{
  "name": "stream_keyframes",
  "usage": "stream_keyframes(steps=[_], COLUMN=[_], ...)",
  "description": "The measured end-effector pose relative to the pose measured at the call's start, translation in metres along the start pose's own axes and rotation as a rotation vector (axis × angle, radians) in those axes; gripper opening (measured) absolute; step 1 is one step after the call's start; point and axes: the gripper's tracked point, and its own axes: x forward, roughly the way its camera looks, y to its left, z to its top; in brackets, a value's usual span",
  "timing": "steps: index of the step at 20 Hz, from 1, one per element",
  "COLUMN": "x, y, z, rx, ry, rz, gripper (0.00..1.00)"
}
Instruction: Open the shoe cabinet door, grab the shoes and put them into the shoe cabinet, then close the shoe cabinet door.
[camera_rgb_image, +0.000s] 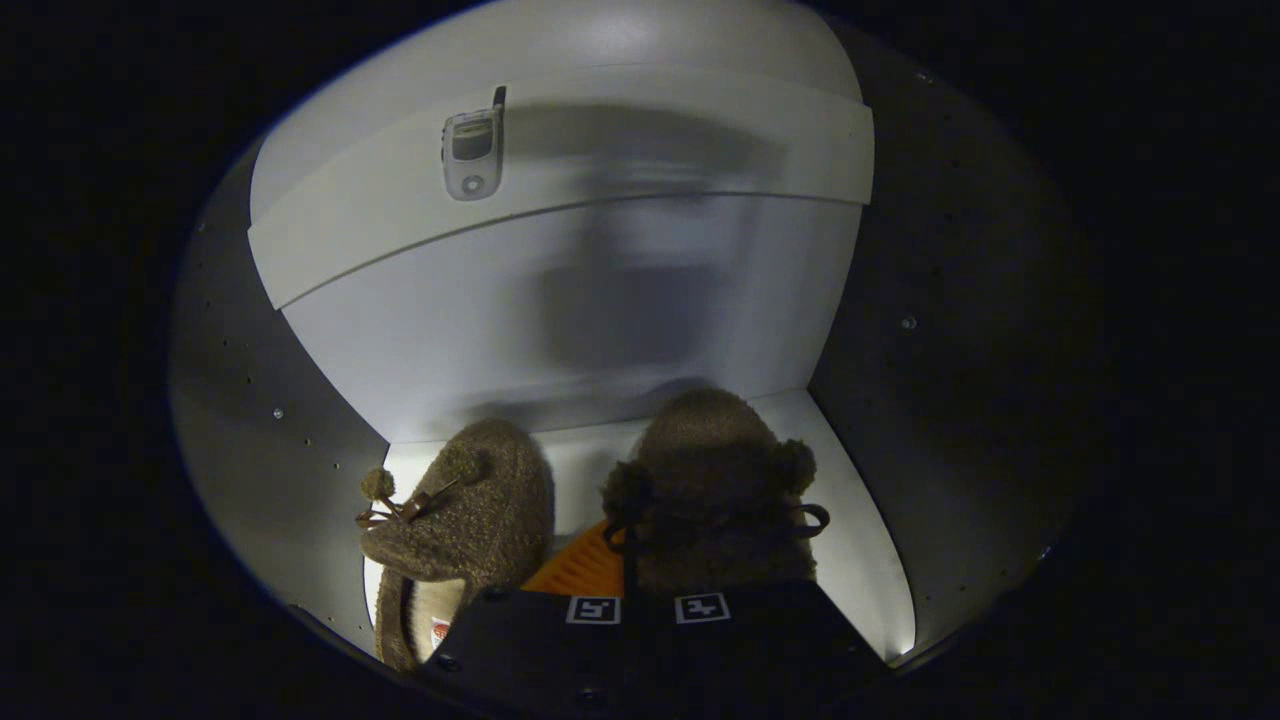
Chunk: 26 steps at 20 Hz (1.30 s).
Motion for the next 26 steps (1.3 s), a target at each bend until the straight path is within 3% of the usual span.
stream_keyframes(steps=[3,10,14,19,26], x=[-0.001,-0.035,-0.079,-0.16,-0.306], y=[0.002,0.008,0.008,0.01,0.017], z=[-0.001,-0.007,-0.007,-0.01,-0.048], rx=[-0.026,-0.047,-0.048,-0.046,-0.077], ry=[-0.007,-0.045,-0.115,-0.229,-0.39], rz=[0.012,0.024,0.033,0.057,0.138], gripper=[0.09,0.77,0.99,1.0,1.0])
